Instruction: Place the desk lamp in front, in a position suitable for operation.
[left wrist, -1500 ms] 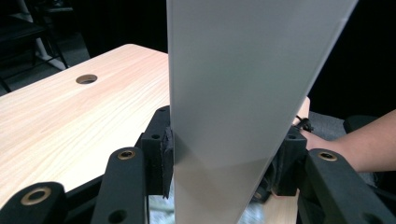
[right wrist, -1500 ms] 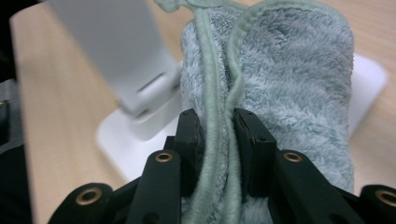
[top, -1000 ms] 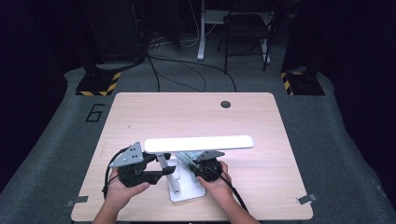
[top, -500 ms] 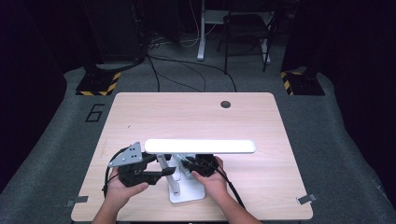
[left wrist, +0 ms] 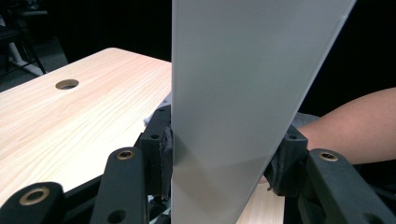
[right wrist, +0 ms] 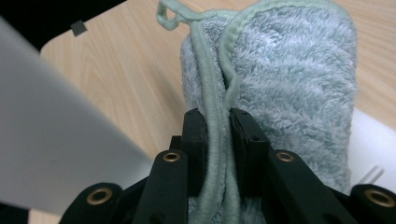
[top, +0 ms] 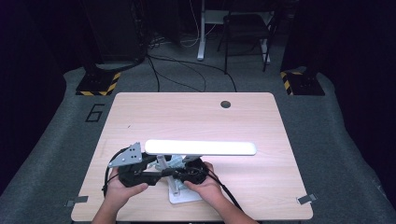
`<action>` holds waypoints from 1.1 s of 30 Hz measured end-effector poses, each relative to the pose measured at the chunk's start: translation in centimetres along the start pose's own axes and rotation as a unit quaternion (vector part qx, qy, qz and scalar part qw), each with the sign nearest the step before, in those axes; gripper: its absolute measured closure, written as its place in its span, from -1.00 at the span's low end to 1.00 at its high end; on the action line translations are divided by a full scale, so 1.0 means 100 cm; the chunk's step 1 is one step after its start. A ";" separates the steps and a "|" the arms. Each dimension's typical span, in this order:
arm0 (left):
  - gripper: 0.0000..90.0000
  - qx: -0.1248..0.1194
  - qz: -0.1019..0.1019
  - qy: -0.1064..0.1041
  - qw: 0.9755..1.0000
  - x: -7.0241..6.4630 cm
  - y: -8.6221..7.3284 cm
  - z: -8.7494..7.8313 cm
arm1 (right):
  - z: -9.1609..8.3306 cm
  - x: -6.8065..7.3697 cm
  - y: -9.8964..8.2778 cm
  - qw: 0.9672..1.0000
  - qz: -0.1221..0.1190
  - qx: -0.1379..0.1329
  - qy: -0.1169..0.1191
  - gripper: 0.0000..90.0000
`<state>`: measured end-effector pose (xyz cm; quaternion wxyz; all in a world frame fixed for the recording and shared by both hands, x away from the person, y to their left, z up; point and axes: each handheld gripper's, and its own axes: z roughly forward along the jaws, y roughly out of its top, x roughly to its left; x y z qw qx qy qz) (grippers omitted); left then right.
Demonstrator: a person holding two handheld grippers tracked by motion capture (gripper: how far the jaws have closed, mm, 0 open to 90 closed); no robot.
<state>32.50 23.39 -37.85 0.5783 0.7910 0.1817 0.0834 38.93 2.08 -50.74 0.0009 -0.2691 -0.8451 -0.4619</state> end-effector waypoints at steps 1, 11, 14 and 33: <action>0.15 0.001 0.000 0.001 1.000 0.000 0.000 0.000 | 0.001 0.000 0.001 1.000 -0.004 0.000 -0.003 0.71; 0.15 0.001 0.000 0.005 1.000 -0.002 0.000 0.000 | 0.014 -0.013 0.013 0.997 -0.023 -0.018 -0.068 0.71; 0.15 0.001 -0.001 0.005 1.000 -0.002 0.000 0.000 | 0.016 -0.020 0.016 0.997 -0.004 -0.023 -0.078 0.72; 0.17 -0.002 -0.003 0.029 1.000 -0.003 0.000 0.000 | -0.002 -0.017 0.004 0.997 0.026 -0.018 -0.070 0.65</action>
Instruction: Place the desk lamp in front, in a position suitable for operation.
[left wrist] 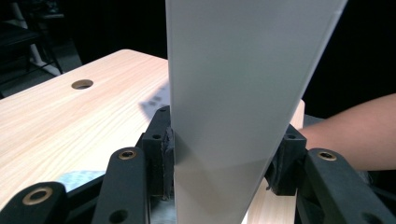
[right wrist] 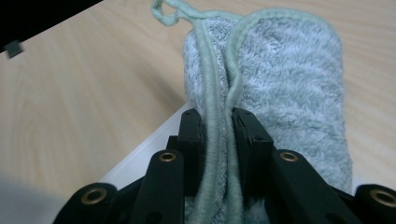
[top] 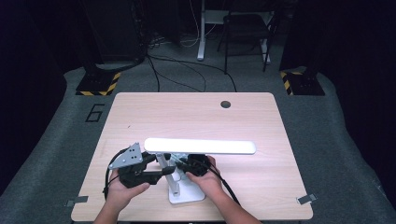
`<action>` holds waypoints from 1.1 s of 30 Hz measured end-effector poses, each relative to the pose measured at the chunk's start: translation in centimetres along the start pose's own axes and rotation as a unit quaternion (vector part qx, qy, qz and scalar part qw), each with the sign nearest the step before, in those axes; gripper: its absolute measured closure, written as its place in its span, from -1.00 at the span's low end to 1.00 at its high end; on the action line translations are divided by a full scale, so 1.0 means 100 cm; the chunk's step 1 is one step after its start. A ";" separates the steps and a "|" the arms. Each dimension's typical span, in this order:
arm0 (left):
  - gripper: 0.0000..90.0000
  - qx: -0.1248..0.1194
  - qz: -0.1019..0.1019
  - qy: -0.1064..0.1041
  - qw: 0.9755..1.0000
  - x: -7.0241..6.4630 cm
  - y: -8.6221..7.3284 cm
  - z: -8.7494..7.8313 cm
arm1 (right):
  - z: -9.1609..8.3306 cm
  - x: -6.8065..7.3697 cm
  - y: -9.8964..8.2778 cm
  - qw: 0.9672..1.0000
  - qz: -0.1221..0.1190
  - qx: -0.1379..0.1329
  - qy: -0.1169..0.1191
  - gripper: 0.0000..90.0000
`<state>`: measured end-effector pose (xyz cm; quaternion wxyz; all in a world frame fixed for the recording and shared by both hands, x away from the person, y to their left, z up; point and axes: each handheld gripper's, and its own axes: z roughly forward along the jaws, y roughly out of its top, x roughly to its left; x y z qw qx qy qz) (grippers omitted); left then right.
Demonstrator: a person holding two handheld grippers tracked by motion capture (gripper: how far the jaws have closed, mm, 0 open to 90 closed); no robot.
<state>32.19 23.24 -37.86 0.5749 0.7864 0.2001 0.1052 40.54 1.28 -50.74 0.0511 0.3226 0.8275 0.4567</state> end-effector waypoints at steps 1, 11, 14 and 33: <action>0.17 -0.001 0.001 0.000 1.000 -0.001 0.000 0.001 | -0.004 0.002 -0.005 1.000 0.001 -0.003 0.007 0.65; 0.17 -0.003 0.005 -0.001 1.000 -0.004 0.000 0.004 | -0.035 0.016 -0.039 0.999 -0.030 -0.005 0.025 0.65; 0.16 -0.009 -0.004 -0.008 1.000 -0.001 -0.002 0.004 | -0.035 0.010 -0.038 0.999 -0.004 -0.008 0.031 0.64; 0.13 0.003 -0.003 -0.028 1.000 0.006 -0.017 0.004 | -0.034 0.009 -0.044 0.999 0.016 -0.032 0.028 0.63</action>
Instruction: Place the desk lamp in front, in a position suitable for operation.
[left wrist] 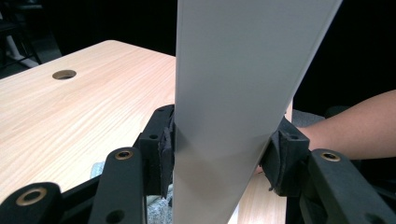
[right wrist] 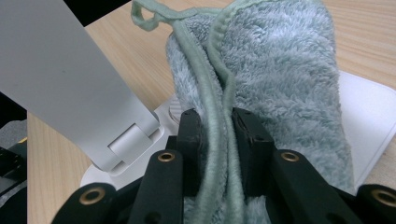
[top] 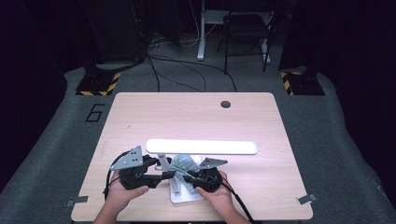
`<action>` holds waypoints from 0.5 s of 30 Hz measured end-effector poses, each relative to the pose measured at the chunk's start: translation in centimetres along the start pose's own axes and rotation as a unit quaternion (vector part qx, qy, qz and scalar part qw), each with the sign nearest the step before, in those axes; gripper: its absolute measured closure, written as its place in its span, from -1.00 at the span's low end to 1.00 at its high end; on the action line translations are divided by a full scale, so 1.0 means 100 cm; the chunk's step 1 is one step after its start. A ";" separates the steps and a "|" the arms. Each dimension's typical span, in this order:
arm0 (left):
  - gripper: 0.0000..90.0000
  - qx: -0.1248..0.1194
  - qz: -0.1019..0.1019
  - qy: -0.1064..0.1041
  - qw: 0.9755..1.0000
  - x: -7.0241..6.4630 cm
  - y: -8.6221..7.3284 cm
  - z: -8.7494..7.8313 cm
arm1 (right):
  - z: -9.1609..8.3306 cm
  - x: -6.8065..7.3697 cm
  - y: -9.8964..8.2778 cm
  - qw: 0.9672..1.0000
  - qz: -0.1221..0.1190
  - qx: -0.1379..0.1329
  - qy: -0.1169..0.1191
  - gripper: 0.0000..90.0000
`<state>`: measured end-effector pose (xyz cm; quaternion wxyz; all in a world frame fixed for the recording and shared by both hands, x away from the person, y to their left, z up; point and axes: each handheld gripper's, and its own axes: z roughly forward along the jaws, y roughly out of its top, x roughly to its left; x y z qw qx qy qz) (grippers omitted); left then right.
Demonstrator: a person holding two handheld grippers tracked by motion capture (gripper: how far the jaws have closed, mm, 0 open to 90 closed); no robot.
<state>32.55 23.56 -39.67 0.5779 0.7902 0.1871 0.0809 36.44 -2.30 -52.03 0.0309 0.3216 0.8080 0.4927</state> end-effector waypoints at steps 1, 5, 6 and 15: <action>0.14 -0.001 -0.001 0.001 1.000 -0.001 0.000 0.000 | 0.000 0.000 0.000 1.000 0.001 -0.001 0.000 0.63; 0.14 -0.002 -0.001 0.005 1.000 -0.002 0.000 0.001 | 0.000 -0.001 0.004 1.000 0.005 0.011 0.004 0.62; 0.14 -0.002 -0.001 0.006 1.000 -0.002 0.000 0.001 | 0.000 -0.001 0.006 1.000 0.004 0.014 0.003 0.59; 0.15 -0.001 0.002 0.019 1.000 -0.006 0.000 0.003 | 0.027 -0.022 0.041 0.999 0.012 0.020 -0.040 0.57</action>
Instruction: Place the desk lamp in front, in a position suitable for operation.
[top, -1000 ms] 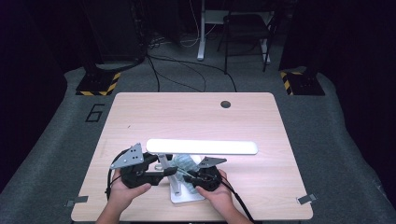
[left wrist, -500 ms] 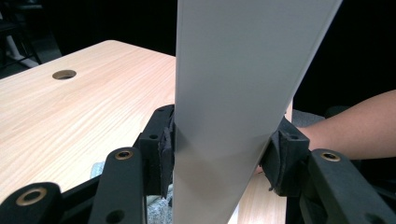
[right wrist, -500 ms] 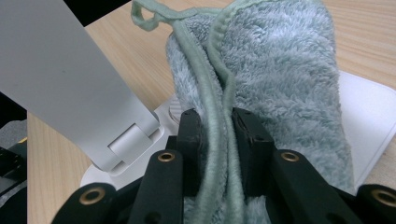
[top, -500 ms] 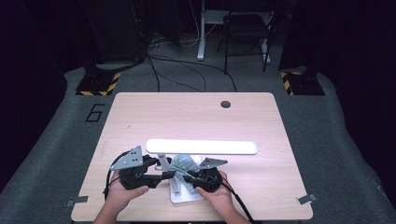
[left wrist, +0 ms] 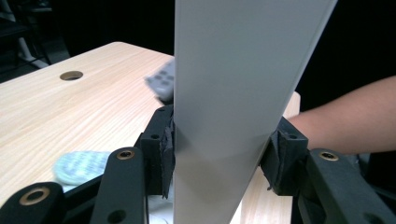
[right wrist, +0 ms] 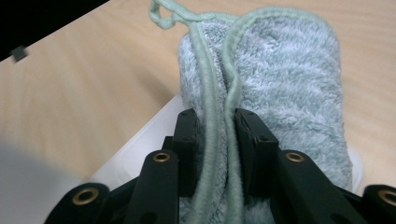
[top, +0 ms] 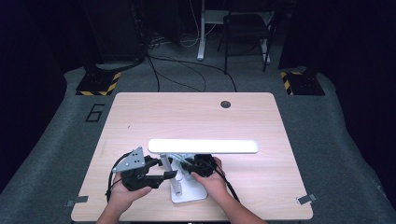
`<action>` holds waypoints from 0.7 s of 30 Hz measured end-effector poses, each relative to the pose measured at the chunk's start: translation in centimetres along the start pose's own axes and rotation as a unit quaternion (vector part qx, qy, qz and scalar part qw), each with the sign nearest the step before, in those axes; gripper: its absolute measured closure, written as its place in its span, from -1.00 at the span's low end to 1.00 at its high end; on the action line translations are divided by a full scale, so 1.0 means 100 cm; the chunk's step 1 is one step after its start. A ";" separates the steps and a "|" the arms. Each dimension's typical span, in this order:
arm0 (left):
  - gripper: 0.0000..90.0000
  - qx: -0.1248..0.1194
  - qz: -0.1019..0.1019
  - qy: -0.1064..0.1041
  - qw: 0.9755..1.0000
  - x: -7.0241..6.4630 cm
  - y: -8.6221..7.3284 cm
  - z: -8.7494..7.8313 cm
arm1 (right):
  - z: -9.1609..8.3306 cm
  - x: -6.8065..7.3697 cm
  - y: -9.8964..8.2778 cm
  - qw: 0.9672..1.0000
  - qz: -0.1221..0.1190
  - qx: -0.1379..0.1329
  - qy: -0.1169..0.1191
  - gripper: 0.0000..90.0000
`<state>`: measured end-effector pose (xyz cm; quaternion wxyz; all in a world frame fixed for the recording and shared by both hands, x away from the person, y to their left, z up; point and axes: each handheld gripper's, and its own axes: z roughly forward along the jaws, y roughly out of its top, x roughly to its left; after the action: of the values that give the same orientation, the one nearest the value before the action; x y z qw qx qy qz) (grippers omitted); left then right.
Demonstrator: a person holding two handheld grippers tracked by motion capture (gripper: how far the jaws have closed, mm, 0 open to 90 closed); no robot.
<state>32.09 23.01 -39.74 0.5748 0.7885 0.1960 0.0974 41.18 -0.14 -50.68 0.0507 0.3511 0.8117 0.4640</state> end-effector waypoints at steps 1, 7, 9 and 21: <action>0.16 0.001 0.002 0.002 1.000 0.000 0.000 0.000 | 0.005 -0.003 0.005 1.000 0.008 0.002 -0.004 0.57; 0.16 0.000 0.003 0.006 1.000 -0.002 0.000 0.000 | 0.036 -0.008 0.032 1.000 -0.001 0.011 -0.014 0.57; 0.17 -0.001 0.003 0.005 1.000 -0.002 0.000 0.001 | 0.044 -0.004 0.038 1.000 -0.005 0.010 -0.017 0.57; 0.18 0.005 0.012 0.016 1.000 -0.004 0.000 0.000 | 0.052 0.007 0.044 0.998 -0.034 0.007 -0.059 0.03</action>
<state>31.72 22.81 -39.67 0.5667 0.7917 0.1965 0.1159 45.11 5.48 -49.97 0.1120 0.3501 0.8221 0.4348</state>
